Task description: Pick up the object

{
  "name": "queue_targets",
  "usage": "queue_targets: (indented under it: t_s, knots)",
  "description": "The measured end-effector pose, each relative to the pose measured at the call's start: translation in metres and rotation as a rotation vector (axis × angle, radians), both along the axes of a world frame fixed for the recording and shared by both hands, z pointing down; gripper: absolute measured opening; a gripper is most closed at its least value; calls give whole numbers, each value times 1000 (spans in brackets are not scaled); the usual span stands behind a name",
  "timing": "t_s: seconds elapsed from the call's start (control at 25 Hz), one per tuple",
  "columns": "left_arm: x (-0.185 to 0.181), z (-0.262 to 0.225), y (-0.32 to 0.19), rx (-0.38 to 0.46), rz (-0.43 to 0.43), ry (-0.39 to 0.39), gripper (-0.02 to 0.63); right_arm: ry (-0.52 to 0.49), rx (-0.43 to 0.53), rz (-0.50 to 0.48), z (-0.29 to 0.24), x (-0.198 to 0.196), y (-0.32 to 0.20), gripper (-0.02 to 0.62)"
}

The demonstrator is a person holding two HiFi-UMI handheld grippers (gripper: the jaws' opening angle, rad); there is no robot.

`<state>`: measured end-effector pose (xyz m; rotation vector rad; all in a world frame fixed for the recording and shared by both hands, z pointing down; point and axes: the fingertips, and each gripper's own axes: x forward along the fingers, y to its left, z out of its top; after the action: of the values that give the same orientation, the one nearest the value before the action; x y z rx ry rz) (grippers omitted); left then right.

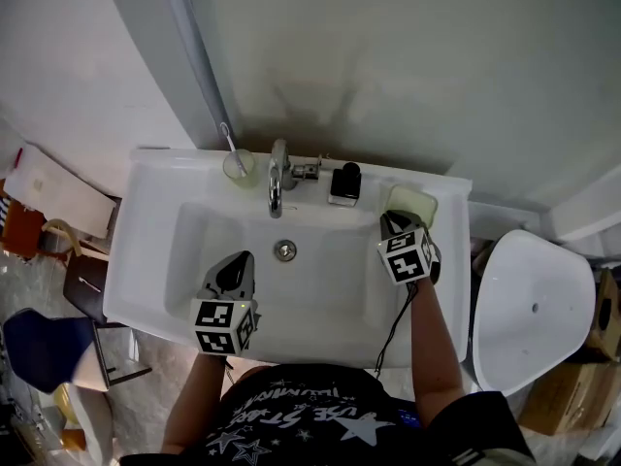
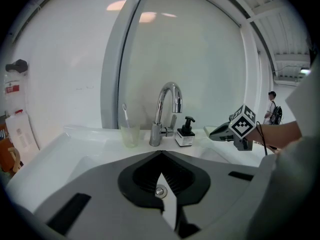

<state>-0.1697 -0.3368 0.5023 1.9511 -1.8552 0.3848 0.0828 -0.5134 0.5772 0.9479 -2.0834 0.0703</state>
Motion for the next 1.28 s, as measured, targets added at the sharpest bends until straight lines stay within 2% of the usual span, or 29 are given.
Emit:
queue_targets:
  t_s: [0.28,0.68,1.28]
  knots:
    - [-8,-17,32,52,22,-20,15,-81,76,46,-46,1,38,38]
    - [-5,-33,87,91,82,-9,15,-246,164,115,-99,-9,118,38]
    - [-15,-42,171,136,126,10,15,-437,146,233,-114,-17,220,37]
